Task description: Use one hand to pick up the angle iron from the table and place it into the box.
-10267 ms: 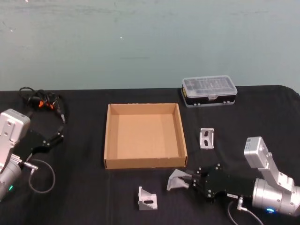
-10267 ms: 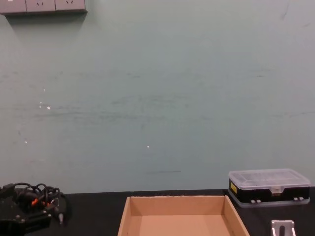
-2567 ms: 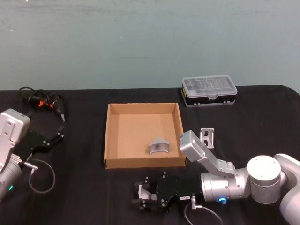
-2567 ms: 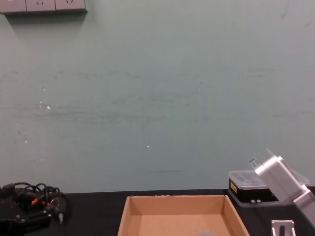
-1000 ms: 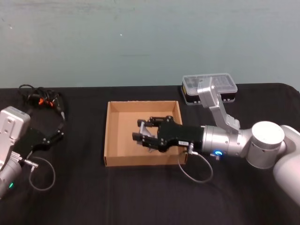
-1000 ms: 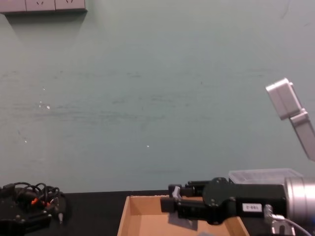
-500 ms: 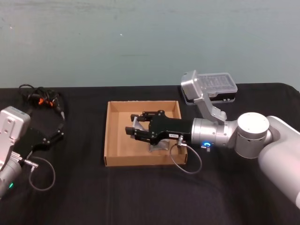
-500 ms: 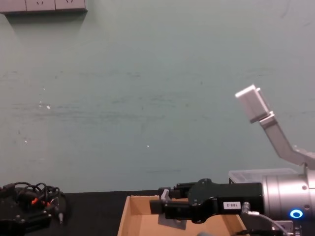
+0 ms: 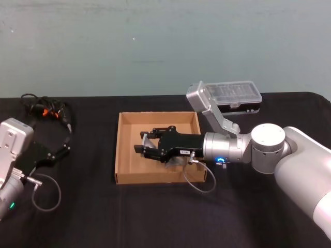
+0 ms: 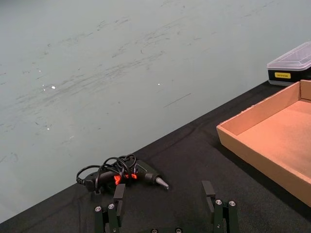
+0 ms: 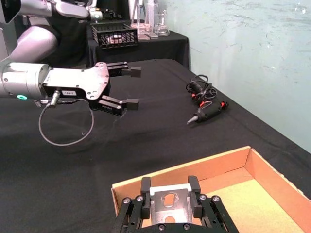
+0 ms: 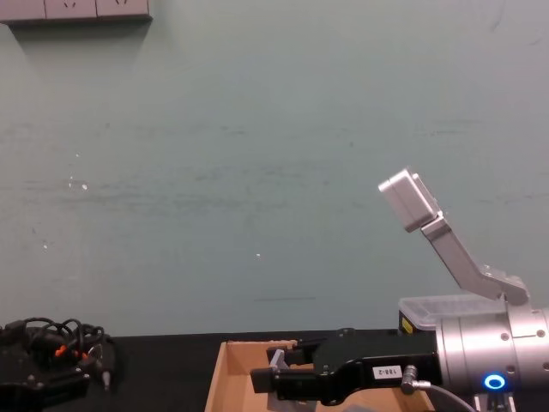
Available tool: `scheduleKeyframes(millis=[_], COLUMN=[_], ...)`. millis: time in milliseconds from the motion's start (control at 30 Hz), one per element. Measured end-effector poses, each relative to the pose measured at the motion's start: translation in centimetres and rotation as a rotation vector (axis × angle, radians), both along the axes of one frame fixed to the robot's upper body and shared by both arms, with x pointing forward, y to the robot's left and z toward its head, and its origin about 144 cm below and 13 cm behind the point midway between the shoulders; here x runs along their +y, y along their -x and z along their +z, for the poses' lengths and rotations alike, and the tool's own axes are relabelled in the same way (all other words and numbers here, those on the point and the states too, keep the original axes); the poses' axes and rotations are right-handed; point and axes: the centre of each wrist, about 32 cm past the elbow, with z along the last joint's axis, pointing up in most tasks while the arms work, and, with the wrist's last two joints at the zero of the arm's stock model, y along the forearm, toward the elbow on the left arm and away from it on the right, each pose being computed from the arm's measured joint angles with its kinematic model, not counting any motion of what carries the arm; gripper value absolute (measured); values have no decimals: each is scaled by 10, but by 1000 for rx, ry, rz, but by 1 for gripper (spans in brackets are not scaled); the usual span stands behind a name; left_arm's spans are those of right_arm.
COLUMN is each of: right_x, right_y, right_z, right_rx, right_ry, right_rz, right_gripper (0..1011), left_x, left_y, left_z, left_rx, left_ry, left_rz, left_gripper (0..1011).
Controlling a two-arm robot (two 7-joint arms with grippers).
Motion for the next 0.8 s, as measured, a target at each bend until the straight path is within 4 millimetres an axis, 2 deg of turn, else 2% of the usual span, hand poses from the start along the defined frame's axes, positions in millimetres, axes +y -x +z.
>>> scheduleKeyframes(millis=[533, 800], right_x=[0, 0], right_y=[0, 0], right_z=[1, 0], right_rx=[-2, -2], right_ry=[-2, -2], right_rz=[1, 1], right_gripper=[457, 681], left_x=[0, 0], left_y=[0, 0], left_z=[0, 0], left_rx=[0, 0], left_ry=[0, 0], left_rz=[0, 0], left_gripper=[1000, 1000])
